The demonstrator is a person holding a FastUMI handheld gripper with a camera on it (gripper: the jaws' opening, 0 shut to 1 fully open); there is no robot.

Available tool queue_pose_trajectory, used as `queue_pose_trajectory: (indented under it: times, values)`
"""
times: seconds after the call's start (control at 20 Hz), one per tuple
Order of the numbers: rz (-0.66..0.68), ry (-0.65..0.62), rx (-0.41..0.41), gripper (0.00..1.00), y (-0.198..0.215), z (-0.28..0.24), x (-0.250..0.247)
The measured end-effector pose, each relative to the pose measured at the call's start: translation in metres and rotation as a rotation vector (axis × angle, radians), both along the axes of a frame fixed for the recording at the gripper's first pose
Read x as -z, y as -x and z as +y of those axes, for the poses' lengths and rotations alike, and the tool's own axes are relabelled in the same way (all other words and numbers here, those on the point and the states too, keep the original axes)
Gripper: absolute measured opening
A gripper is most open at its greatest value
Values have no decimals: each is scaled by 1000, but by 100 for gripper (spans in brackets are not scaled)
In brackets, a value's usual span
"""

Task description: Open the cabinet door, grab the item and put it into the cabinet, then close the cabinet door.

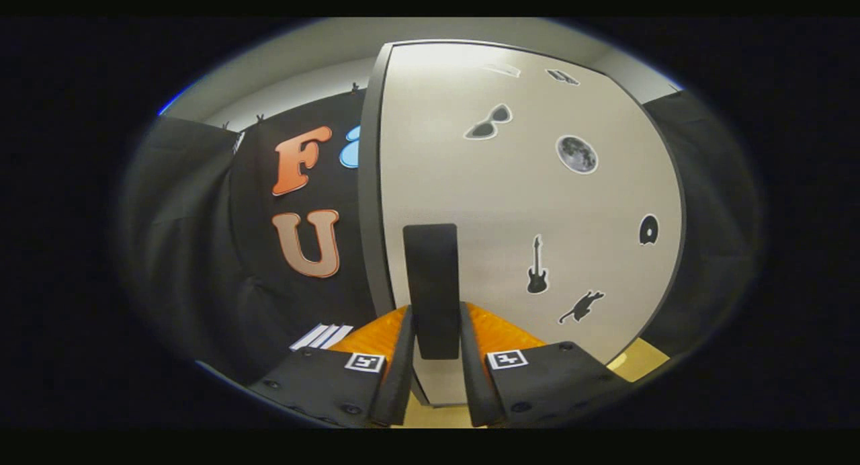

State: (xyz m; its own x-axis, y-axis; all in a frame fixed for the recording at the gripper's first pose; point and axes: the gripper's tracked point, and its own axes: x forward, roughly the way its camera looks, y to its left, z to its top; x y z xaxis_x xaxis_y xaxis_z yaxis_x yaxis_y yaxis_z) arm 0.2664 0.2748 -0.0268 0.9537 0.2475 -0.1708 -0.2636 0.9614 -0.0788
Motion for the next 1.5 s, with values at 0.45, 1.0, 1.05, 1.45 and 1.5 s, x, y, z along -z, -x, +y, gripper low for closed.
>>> queue_pose_trajectory:
  times: [0.45,1.0,1.05,1.45,1.5]
  values:
    - [-21,23,35,30,1,-4,2]
    - [-62,34,37,23,76,-48,-12]
    - [-62,28,43,23,88,-56,-15]
    - [-109,25,107,22,155,-126,-33]
    - [-106,19,105,22,165,-134,-35]
